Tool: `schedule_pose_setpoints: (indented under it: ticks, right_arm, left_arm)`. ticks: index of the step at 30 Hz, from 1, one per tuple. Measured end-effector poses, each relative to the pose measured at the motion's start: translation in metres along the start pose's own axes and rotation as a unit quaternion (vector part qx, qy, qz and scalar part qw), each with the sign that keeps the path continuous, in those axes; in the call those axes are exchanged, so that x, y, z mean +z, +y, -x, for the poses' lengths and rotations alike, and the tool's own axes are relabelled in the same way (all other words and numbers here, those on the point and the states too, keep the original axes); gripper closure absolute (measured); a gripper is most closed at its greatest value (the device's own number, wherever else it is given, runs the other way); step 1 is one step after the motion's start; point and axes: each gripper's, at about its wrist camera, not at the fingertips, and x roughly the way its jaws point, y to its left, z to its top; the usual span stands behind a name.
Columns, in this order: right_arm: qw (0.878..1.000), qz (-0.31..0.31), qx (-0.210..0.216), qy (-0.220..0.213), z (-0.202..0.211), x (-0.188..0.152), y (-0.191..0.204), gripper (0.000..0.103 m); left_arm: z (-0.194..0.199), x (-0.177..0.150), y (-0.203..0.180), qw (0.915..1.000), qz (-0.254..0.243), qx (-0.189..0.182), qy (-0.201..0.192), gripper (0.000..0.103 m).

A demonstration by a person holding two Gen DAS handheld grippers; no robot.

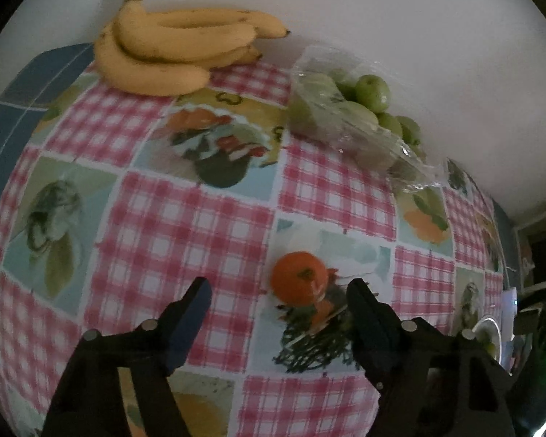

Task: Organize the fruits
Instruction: 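Close the left tool on the orange while the right tool grasps the dark plum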

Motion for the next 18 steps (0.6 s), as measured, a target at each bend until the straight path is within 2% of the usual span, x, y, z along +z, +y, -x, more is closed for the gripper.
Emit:
schedule_pose_setpoints:
  ticks: [2,7,13,18]
  right_arm:
    - [1.0,-0.001,0.002,0.001,-0.002,0.002,0.0,0.044]
    - [1.0,0.001,-0.002,0.011,-0.008,0.004,0.0,0.056]
    - [1.0,0.001,0.003,0.012,-0.01,0.006,0.001,0.067]
    - [1.0,0.002,0.006,0.011,-0.009,0.007,0.002,0.074]
  left_arm:
    - [-0.002,0.001,-0.002,1.0,-0.002,-0.003,0.002,0.027]
    - [-0.013,0.003,-0.008,0.9999,-0.009,-0.006,0.013,0.038]
    - [-0.021,0.005,-0.015,0.9997,-0.015,-0.005,0.017,0.049]
    - [-0.026,0.008,-0.017,0.9996,-0.017,0.01,0.019,0.062]
